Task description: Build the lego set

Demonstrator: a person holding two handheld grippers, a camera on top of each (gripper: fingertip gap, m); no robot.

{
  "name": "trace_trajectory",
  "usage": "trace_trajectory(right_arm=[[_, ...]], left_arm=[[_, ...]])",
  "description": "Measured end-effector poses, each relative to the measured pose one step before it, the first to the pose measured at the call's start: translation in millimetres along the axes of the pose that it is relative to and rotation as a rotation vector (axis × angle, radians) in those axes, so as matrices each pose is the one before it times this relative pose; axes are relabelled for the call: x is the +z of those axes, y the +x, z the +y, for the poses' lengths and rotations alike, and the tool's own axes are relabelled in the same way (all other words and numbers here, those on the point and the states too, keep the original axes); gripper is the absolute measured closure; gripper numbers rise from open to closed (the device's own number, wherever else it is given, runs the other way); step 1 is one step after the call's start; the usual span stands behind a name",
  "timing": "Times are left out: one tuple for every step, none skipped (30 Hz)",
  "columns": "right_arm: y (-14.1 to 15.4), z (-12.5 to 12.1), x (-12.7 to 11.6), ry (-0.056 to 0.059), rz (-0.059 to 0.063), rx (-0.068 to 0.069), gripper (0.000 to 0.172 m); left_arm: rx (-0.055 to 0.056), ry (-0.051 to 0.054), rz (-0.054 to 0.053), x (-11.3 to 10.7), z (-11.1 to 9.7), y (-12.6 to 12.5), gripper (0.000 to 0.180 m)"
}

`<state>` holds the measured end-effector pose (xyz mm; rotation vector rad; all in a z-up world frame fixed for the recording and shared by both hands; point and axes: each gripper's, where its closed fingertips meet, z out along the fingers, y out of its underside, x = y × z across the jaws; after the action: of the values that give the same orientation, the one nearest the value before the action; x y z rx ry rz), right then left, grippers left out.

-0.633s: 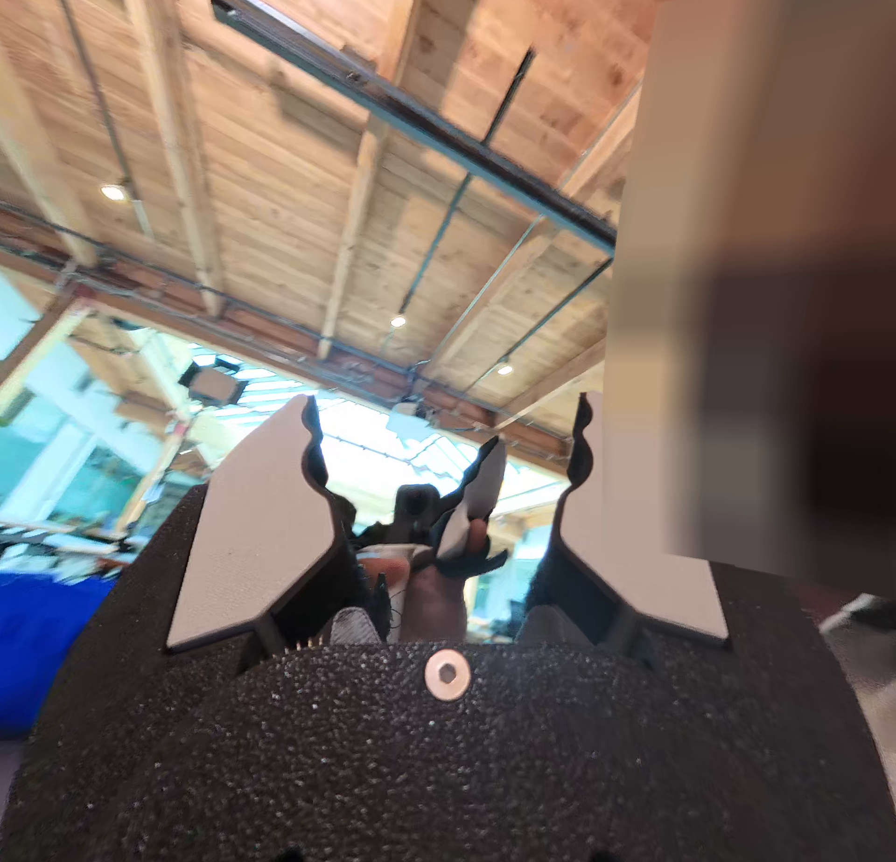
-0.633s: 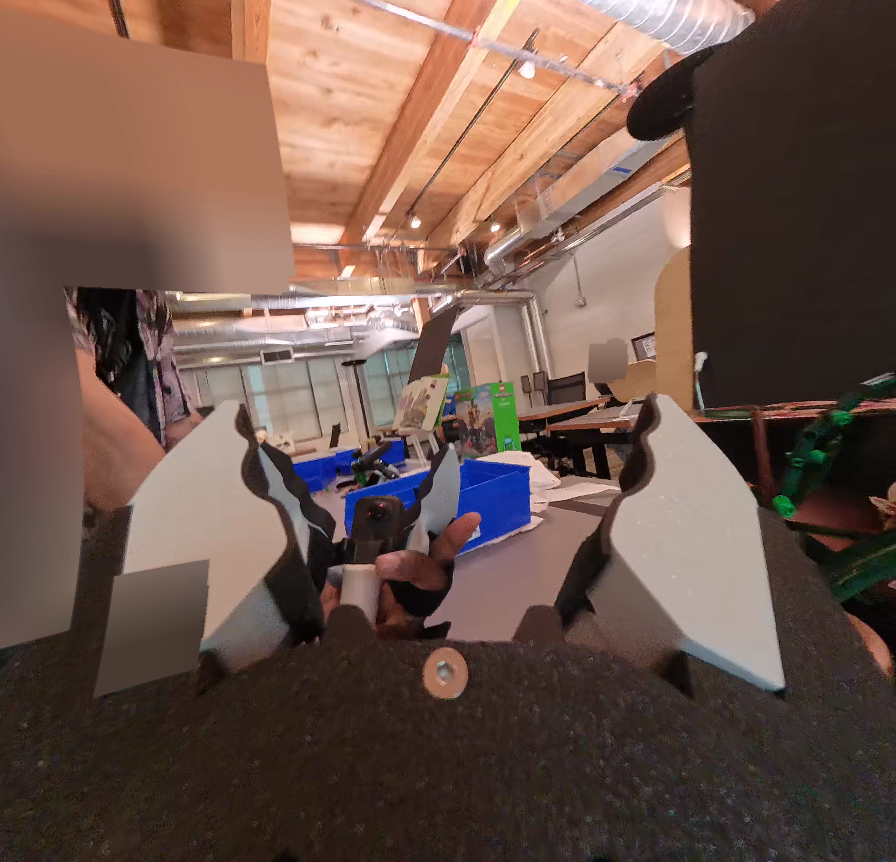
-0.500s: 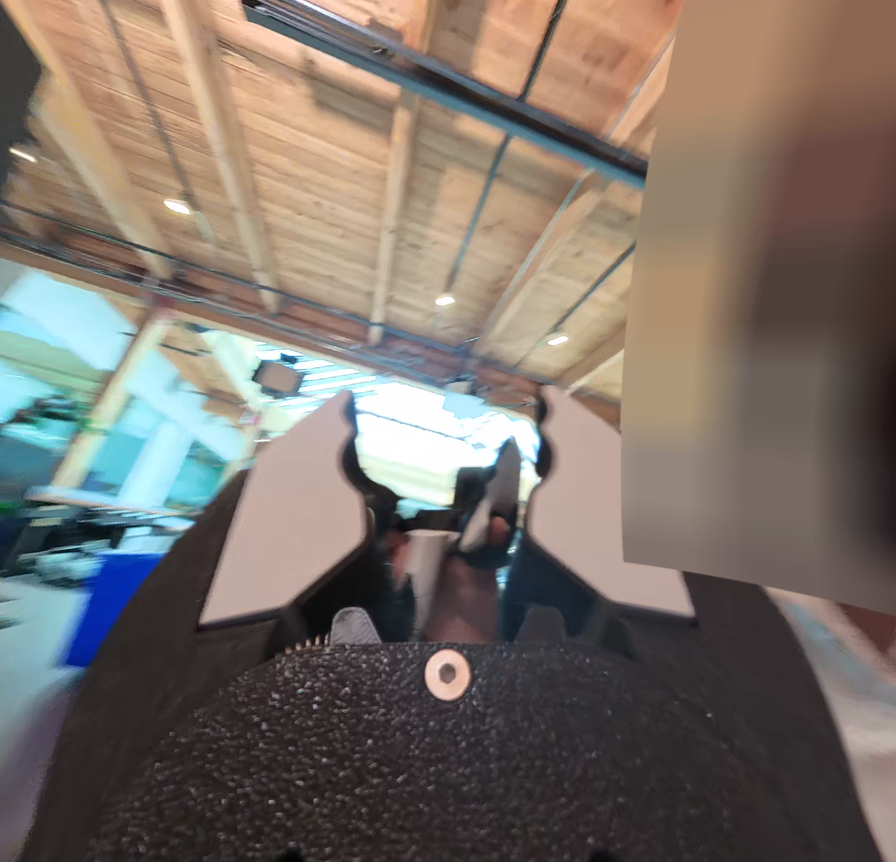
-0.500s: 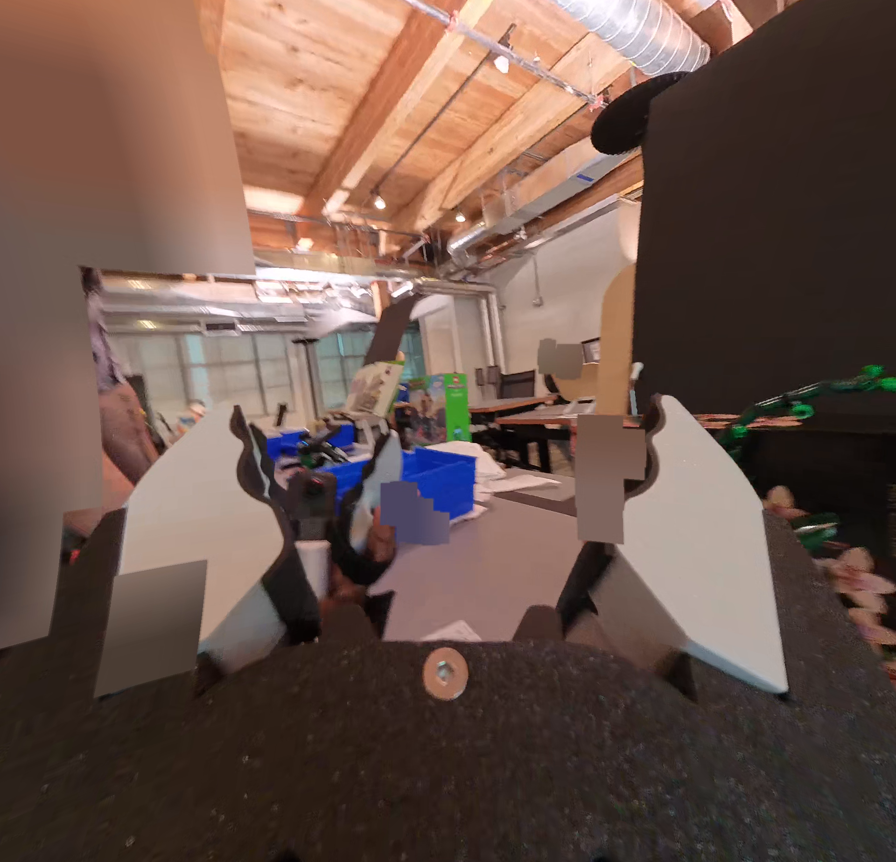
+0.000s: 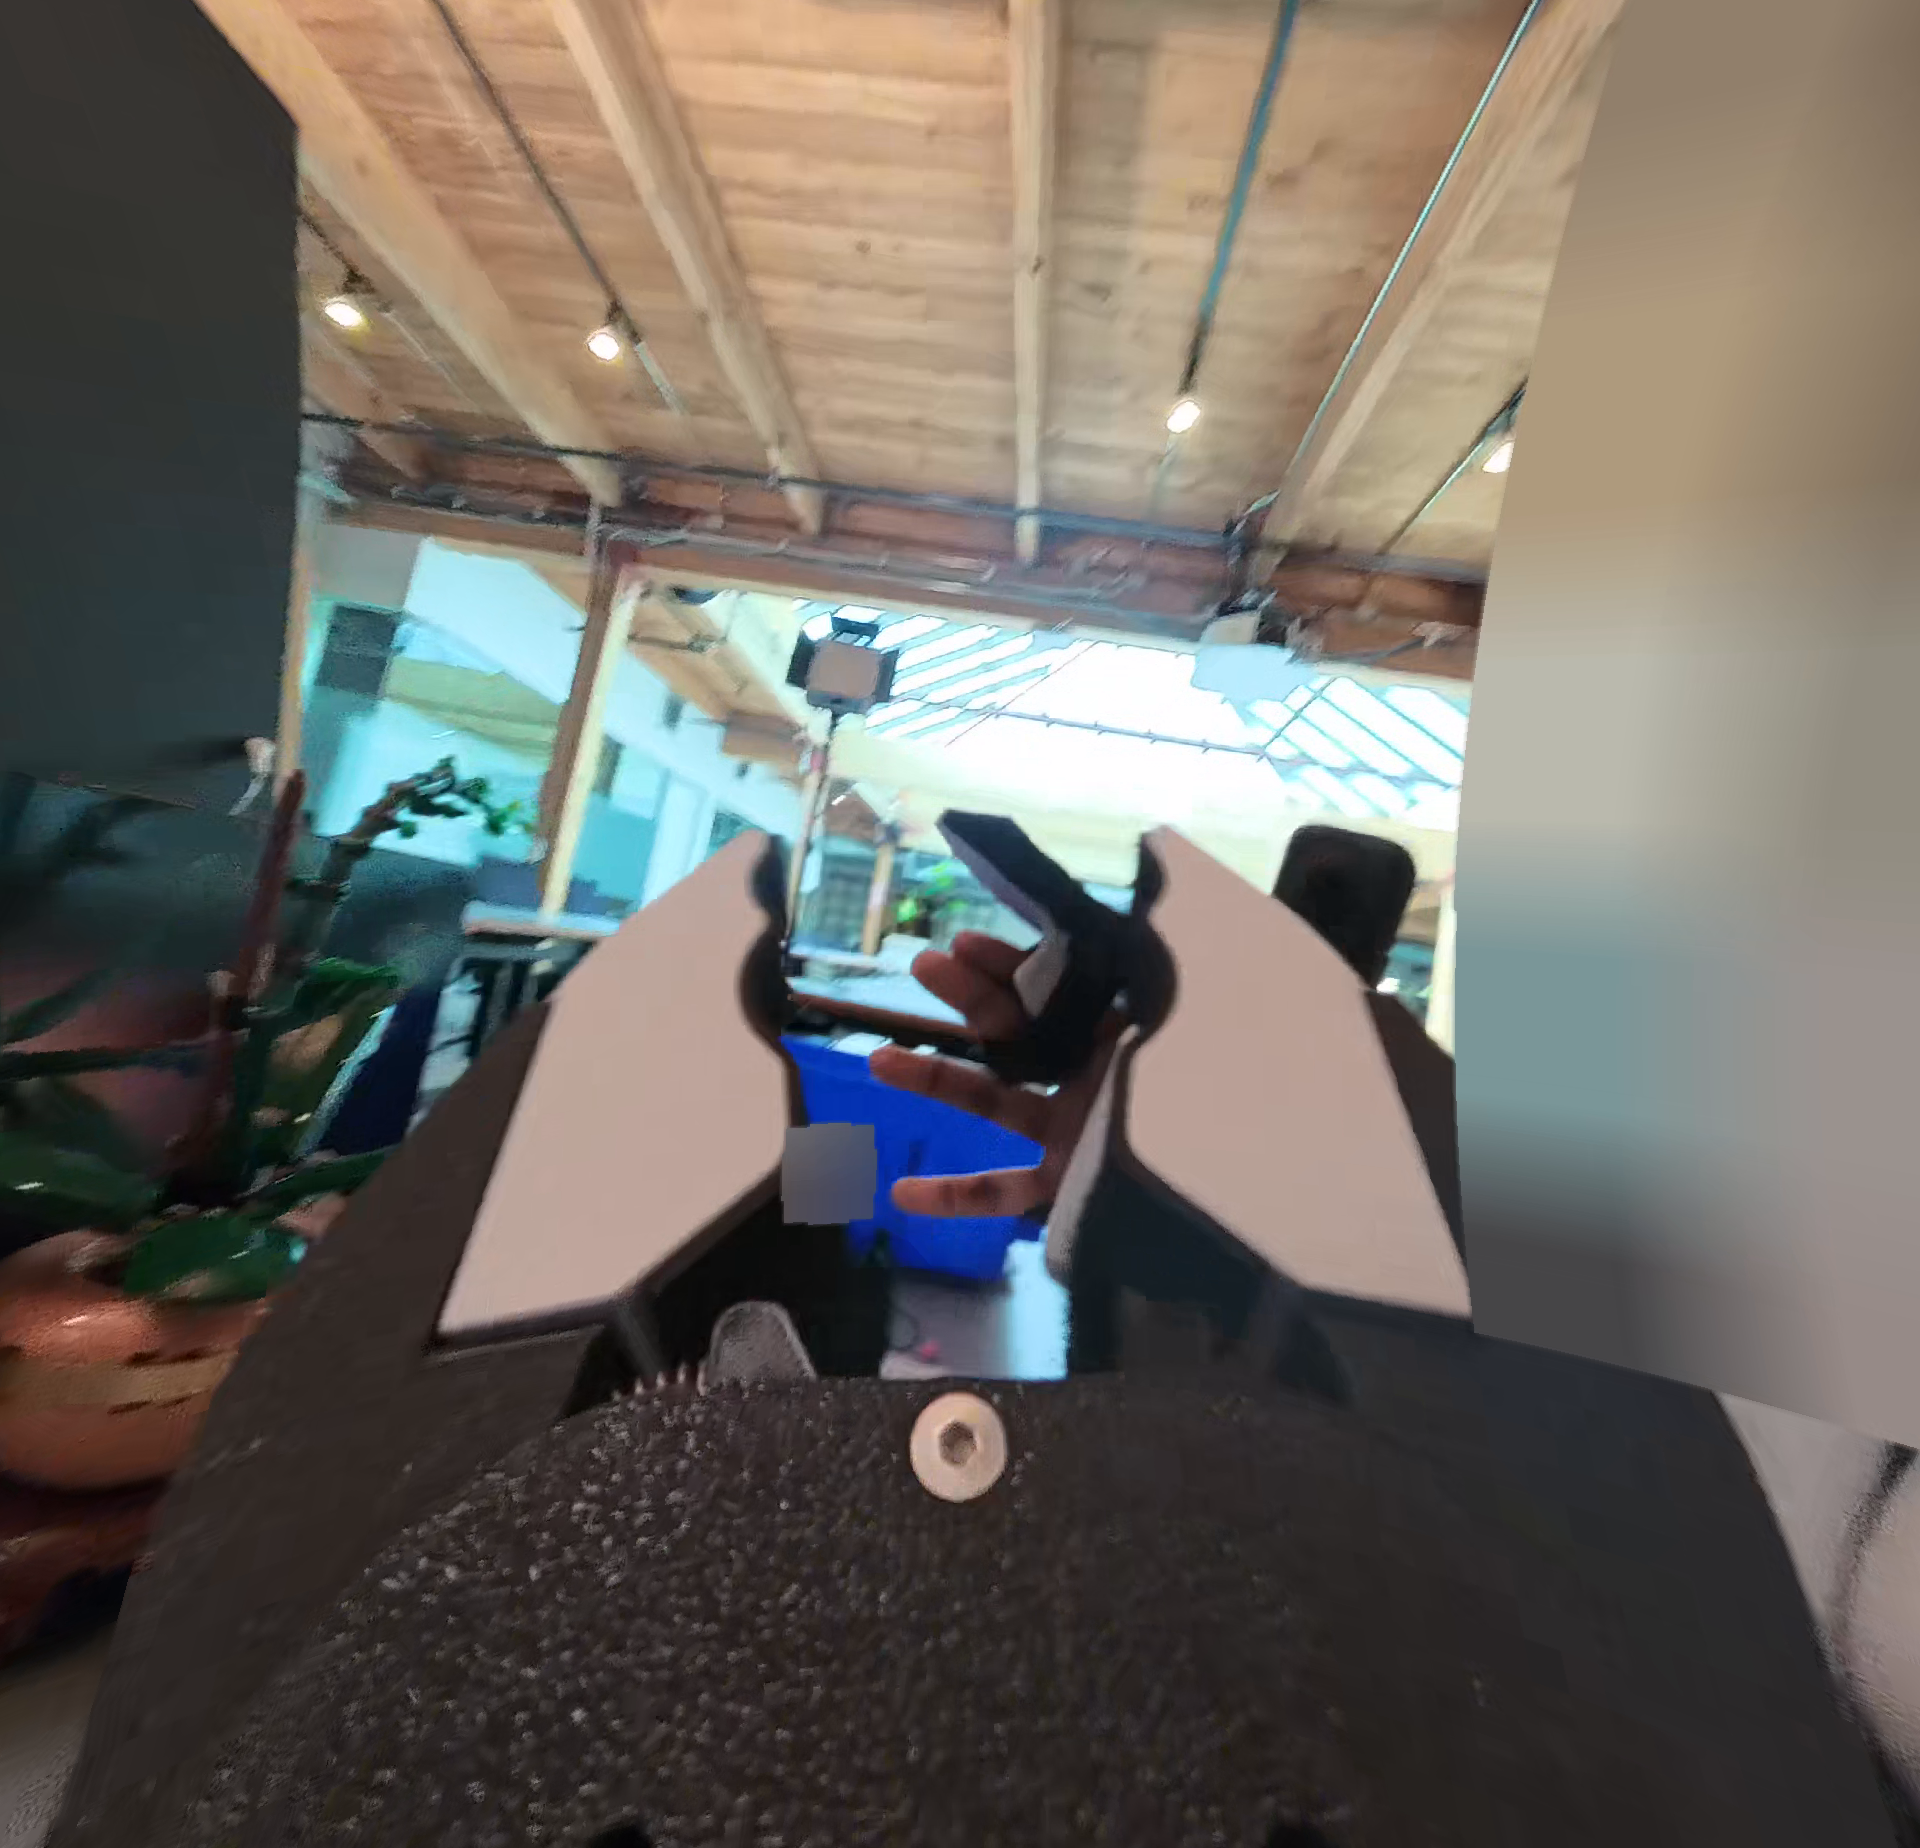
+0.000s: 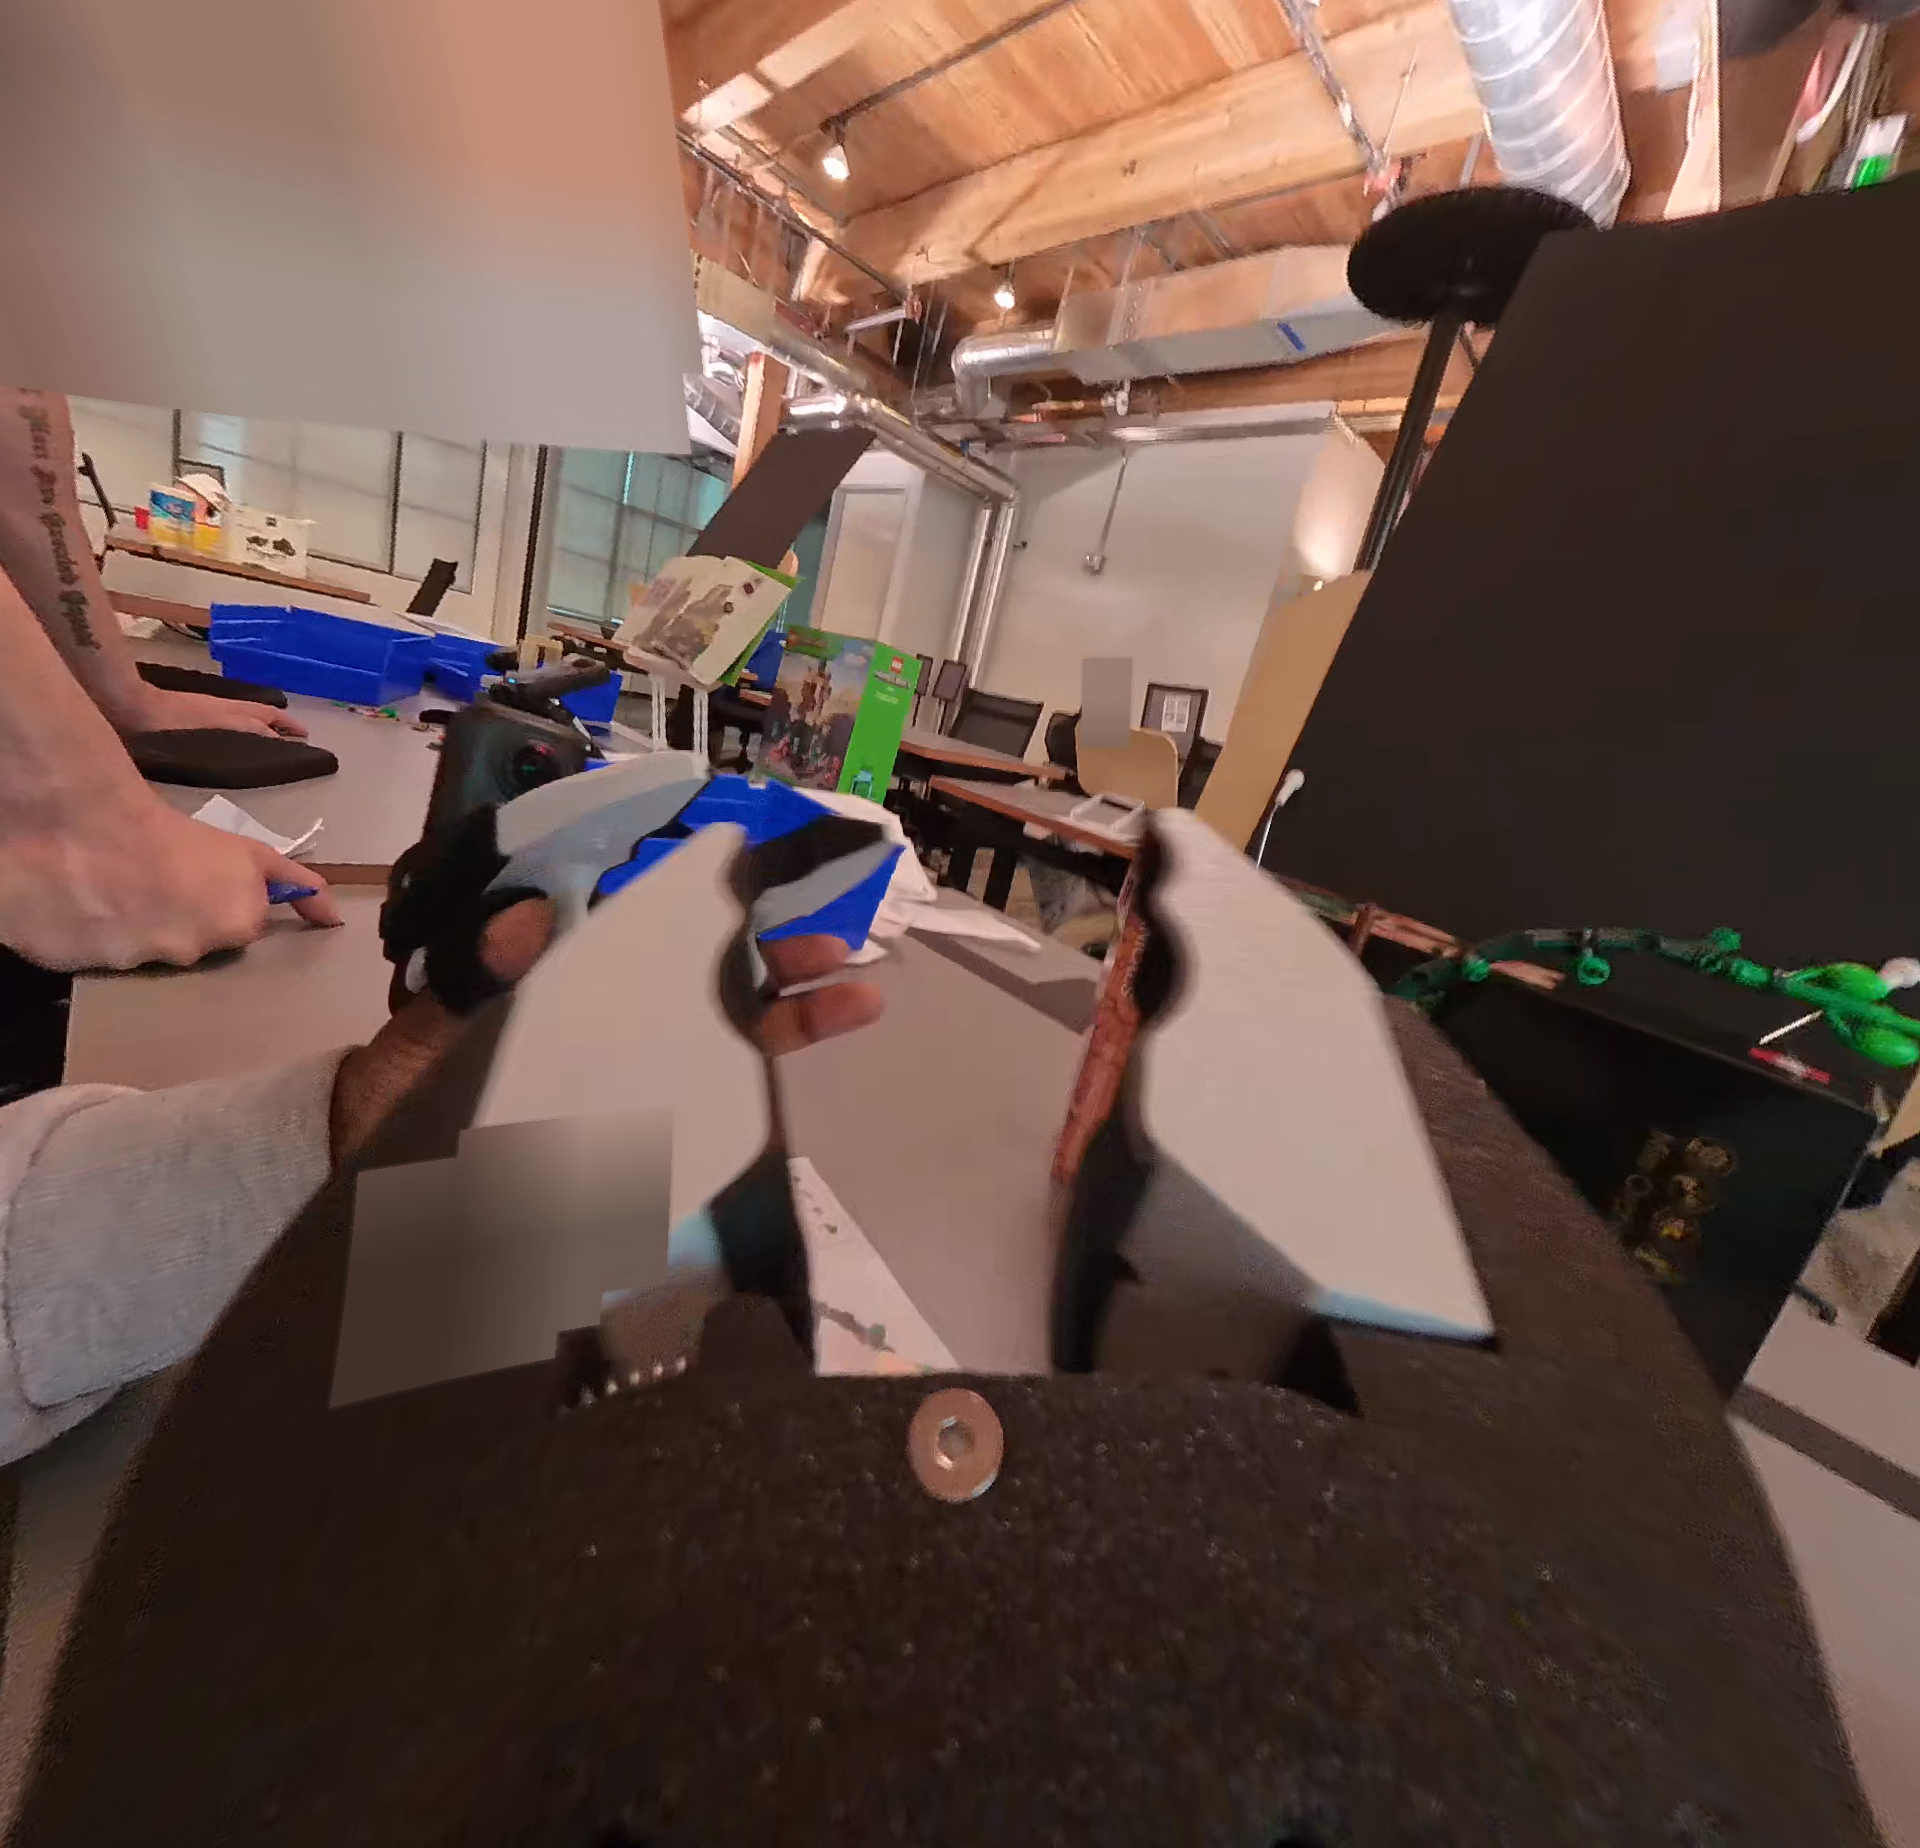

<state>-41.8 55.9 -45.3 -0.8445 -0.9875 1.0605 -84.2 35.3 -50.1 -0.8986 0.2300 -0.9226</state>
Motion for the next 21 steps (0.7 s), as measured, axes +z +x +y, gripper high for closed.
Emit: trace_trajectory(right_arm=[[-1.57,2.75,2.47,-0.0245,-0.0081,0.0133,0.087],[-2.47,1.12,1.78,-0.0129,-0.0154,0.0094,0.083],[-0.90,-1.32,0.68,0.0064,-0.0043,0.0033,0.086],[-0.67,-2.93,-1.05,0.0169,-0.0040,-0.0107,0.112],[-0.92,-3.17,-1.94,0.0142,-0.0094,-0.0217,0.161],[0.63,-1.95,-0.80,0.0031,0.0017,0.0013,0.172],[0.91,0.37,0.11,-0.0096,0.0015,0.0090,0.172],[-0.88,1.73,0.44,-0.0174,-0.0118,0.0075,0.172],[-1.32,1.64,0.48,-0.0137,-0.0113,0.0061,0.172],[-0.67,0.64,0.36,-0.0046,-0.0029,0.0007,0.172],[0.02,-0.10,0.24,0.0036,0.0050,-0.0056,0.172],[-0.91,-1.27,0.27,0.0130,0.0009,-0.0102,0.166],[-2.02,-1.79,0.82,0.0170,-0.0042,-0.0072,0.148],[-0.89,0.33,1.26,0.0003,0.0036,0.0052,0.129],[-1.87,1.02,1.93,-0.0058,-0.0051,0.0058,0.108],[-2.05,1.89,2.10,-0.0128,-0.0084,0.0067,0.089],[-1.80,2.73,1.81,-0.0211,-0.0095,0.0094,0.078],[-2.08,0.18,1.28,-0.0051,-0.0146,0.0153,0.070],[-0.69,-0.99,0.51,0.0029,-0.0041,0.0115,0.068],[1.16,-1.90,-0.08,0.0089,0.0078,0.0034,0.068],[0.93,-2.07,-0.22,0.0095,0.0047,-0.0003,0.068]], left_arm=[[0.0396,-0.0348,-0.0217,1.62,4.92,-1.71,0.109],[0.0387,-0.0261,-0.0067,1.19,3.82,0.75,0.108],[0.0349,-0.0109,0.0035,0.57,2.01,2.35,0.125],[0.0311,0.0048,0.0087,-0.47,-0.49,3.15,0.167],[0.0123,0.0139,-0.0145,-0.51,-2.26,-0.57,0.180],[0.0021,0.0061,-0.0215,-0.25,-1.22,-2.60,0.180],[0.0075,-0.0160,0.0108,-0.03,1.58,1.33,0.180],[0.0158,-0.0260,0.0114,0.16,2.61,1.63,0.180],[0.0232,-0.0147,-0.0009,0.08,1.25,0.49,0.180],[0.0183,-0.0010,0.0035,0.10,-0.38,1.22,0.180],[0.0067,0.0025,0.0107,0.22,-0.60,2.12,0.180],[0.0022,-0.0024,0.0138,0.32,0.29,2.22,0.180],[0.0022,-0.0060,0.0074,0.38,0.94,1.31,0.180],[0.0053,0.0022,0.0045,0.22,-0.01,0.99,0.168],[0.0010,0.0169,0.0023,0.10,-1.71,1.01,0.147],[-0.0076,0.0308,0.0026,0.07,-3.60,0.93,0.126],[-0.0154,0.0353,-0.0001,-0.10,-4.34,-0.01,0.115],[-0.0227,0.0335,0.0025,-0.29,-4.27,-0.37,0.102],[-0.0337,0.0159,-0.0008,-0.15,-2.24,-1.55,0.091],[-0.0377,-0.0070,-0.0003,0.02,0.60,-1.99,0.084],[-0.0309,-0.0179,-0.0010,0.24,2.22,-2.14,0.075]])
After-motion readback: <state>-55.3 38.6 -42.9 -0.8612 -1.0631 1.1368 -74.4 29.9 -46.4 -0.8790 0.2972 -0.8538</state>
